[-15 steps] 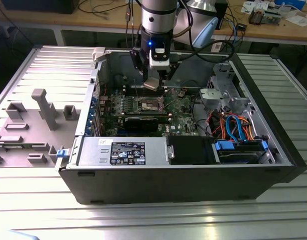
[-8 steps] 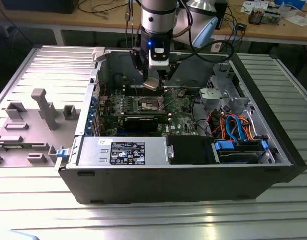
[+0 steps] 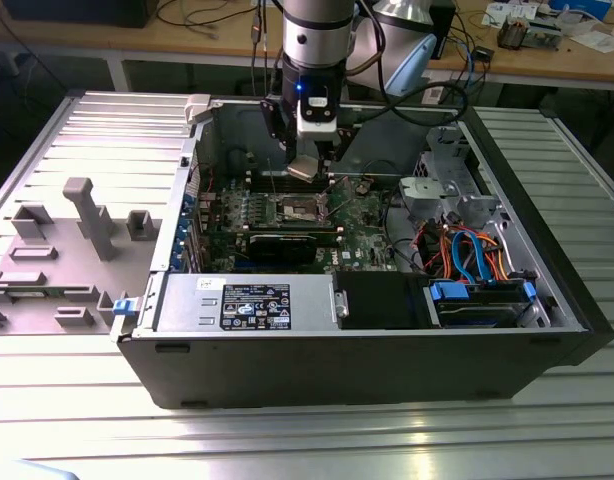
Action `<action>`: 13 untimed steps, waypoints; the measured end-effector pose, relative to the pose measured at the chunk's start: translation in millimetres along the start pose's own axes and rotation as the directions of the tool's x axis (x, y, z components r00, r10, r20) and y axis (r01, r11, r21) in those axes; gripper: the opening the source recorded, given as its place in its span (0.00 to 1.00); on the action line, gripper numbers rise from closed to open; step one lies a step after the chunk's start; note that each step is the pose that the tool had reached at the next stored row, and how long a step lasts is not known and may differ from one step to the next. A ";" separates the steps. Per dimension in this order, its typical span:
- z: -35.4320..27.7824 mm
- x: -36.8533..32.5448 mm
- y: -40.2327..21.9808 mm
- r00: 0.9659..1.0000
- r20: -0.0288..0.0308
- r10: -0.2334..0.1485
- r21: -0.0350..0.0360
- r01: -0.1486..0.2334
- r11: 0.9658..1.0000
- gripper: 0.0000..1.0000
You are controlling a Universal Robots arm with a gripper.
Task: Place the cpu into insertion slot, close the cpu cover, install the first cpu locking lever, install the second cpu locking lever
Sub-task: 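Place the cpu into insertion slot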
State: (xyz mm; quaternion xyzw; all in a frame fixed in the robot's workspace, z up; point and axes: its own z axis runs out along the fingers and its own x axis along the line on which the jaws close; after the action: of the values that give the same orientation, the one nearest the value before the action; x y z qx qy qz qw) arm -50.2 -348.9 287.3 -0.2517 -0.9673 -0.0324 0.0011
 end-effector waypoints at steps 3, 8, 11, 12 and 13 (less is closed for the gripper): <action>0.2 0.0 0.0 1.000 0.000 0.007 0.000 -0.007 1.000 0.55; 0.4 0.0 0.0 1.000 0.001 0.016 0.000 -0.016 1.000 0.55; 0.6 0.0 0.0 1.000 0.001 0.021 0.000 -0.021 1.000 0.55; 0.6 0.0 0.0 1.000 0.001 0.022 0.000 -0.022 1.000 0.55; 0.6 0.0 0.0 1.000 0.001 0.024 0.000 -0.024 1.000 0.55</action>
State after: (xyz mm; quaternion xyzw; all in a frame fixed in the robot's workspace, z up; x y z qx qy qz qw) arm -50.2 -348.9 286.7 -0.2631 -0.9642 -0.0324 0.0008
